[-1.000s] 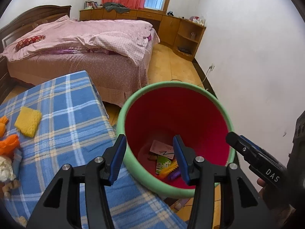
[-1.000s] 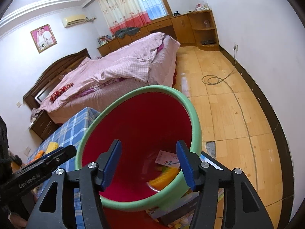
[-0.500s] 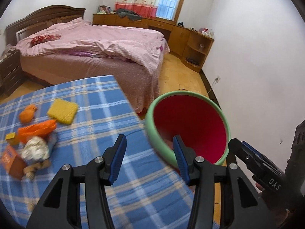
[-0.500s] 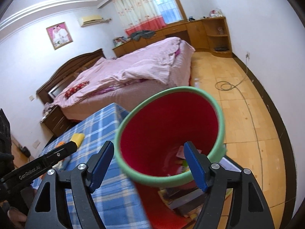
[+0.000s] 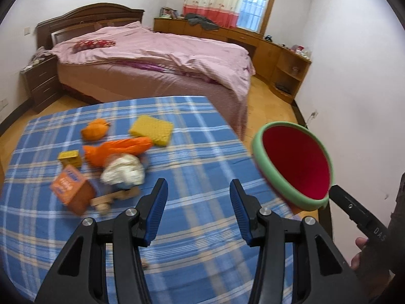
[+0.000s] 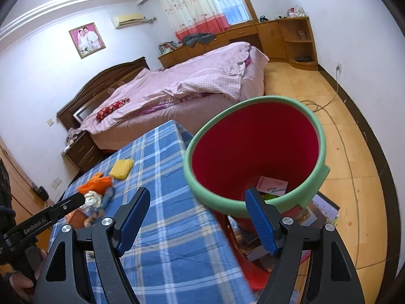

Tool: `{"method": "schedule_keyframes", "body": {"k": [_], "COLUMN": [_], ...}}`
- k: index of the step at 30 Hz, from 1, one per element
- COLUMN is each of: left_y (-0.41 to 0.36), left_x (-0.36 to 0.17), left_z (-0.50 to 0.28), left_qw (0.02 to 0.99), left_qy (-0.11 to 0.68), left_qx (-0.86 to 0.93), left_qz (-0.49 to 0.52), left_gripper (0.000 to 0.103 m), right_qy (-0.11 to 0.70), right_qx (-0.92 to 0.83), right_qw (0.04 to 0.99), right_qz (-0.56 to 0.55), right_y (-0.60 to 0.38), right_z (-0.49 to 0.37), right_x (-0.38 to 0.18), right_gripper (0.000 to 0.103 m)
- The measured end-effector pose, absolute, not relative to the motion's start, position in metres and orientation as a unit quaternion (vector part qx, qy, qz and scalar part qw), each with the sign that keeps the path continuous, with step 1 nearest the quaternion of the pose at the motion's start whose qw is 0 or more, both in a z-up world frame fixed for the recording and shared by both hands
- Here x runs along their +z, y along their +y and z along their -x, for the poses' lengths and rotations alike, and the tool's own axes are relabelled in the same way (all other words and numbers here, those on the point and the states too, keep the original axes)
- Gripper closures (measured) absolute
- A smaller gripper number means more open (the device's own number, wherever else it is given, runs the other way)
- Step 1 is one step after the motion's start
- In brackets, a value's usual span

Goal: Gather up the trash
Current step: 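Move both tools back over the table toward the orange box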

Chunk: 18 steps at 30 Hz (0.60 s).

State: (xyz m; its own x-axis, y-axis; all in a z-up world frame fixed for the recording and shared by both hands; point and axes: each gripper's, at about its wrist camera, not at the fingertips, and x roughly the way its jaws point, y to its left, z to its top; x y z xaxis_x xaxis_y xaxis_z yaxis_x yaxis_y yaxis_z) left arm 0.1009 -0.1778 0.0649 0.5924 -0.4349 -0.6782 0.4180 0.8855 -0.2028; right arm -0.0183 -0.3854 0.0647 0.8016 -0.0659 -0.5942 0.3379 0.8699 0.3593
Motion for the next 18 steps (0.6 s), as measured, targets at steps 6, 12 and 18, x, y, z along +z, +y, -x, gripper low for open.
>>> {"method": "schedule_keyframes", "body": {"k": [6,12,18], "left_y": [-0.145,-0.113,-0.084], "left_x": [0.056,0.052,0.044], "left_z": [-0.109,-0.125,-0.145], "left_qw": [0.896,0.903,0.907], "left_qy": [0.391,0.392,0.398], "left_qx": [-0.210,-0.175,-0.138], "left_qz": [0.003,-0.016,-0.025], "left_gripper": [0.052,0.052,0.037], "right_qy": [0.315,0.331,0.343], "right_qx": [-0.096,-0.094,-0.093], "right_qw": [0.917,0.916,0.912], "right_qz": [-0.225,-0.207,-0.203], "right_y": [-0.359,-0.343,-0.334], "right_z": [0.007,0.001,-0.003], "right_x": [0.051,0.042,0.035], "right_gripper": [0.024,0.024,0.024]}}
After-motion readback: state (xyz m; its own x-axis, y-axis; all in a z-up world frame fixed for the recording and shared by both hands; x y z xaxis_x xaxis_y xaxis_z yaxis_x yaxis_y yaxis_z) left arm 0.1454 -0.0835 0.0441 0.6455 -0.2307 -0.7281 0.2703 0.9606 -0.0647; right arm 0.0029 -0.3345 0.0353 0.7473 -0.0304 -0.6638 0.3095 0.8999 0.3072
